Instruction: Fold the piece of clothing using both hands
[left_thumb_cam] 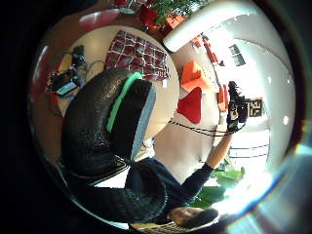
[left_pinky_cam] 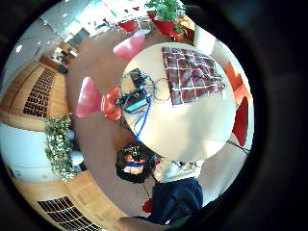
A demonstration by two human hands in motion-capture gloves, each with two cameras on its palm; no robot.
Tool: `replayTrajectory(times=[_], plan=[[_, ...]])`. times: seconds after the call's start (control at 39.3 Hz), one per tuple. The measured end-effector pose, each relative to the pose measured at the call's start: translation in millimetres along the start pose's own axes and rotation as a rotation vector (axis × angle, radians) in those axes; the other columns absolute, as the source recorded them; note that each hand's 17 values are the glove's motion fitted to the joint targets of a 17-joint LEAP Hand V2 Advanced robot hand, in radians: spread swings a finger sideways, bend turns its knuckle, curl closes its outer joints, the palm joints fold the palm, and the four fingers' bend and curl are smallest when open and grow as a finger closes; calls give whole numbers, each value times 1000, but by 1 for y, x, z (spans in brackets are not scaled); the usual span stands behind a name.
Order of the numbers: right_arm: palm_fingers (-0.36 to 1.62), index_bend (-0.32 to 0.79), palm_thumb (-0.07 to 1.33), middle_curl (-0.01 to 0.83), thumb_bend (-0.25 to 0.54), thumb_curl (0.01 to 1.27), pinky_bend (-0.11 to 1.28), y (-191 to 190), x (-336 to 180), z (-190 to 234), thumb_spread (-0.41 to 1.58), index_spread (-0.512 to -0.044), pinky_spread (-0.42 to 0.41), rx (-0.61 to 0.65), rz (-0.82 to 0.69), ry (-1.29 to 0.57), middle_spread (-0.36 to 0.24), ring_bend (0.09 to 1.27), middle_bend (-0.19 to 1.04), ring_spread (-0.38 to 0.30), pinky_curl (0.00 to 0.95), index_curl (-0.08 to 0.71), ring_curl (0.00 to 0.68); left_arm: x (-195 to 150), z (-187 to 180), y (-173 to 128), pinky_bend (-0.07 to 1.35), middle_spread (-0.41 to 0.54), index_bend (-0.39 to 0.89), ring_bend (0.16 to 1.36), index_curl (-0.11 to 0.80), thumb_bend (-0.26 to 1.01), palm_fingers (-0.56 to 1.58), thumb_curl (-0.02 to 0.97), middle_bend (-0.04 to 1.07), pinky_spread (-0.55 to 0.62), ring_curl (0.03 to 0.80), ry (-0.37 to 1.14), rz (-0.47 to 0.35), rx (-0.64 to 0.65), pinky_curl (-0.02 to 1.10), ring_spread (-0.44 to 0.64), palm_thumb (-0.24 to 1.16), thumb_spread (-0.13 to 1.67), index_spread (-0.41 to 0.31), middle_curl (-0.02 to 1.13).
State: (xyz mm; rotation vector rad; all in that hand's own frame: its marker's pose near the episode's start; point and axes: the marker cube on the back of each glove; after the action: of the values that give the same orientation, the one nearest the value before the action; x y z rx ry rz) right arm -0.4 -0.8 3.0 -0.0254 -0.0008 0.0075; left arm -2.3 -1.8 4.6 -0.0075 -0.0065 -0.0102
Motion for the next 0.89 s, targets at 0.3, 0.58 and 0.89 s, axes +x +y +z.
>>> replayTrajectory(times=[0.3,0.58,0.89], plan=[[250,152,153,150,86,71,420,-13,-5,21,1018,-374,166,-47,-24,-16,-167,335,196,26,204,140,146,-6,10,2,247,59,256,449,203,56,330,90,156,263,170,-89,-22,-25,167,250,135,979,-100,145],[225,151,154,213,57,116,422,0,-25,27,1217,-411,188,-96,-54,11,-170,343,191,29,250,184,183,-1,13,21,244,70,248,458,283,22,304,141,155,297,196,-106,-15,-40,218,291,141,1156,-110,184],[219,148,158,255,21,152,421,-38,-30,45,1286,-418,186,-147,-22,18,-158,357,187,30,284,215,217,-2,47,-28,232,76,244,461,343,-9,294,181,153,307,215,-118,-34,-65,256,309,160,1215,-113,211]])
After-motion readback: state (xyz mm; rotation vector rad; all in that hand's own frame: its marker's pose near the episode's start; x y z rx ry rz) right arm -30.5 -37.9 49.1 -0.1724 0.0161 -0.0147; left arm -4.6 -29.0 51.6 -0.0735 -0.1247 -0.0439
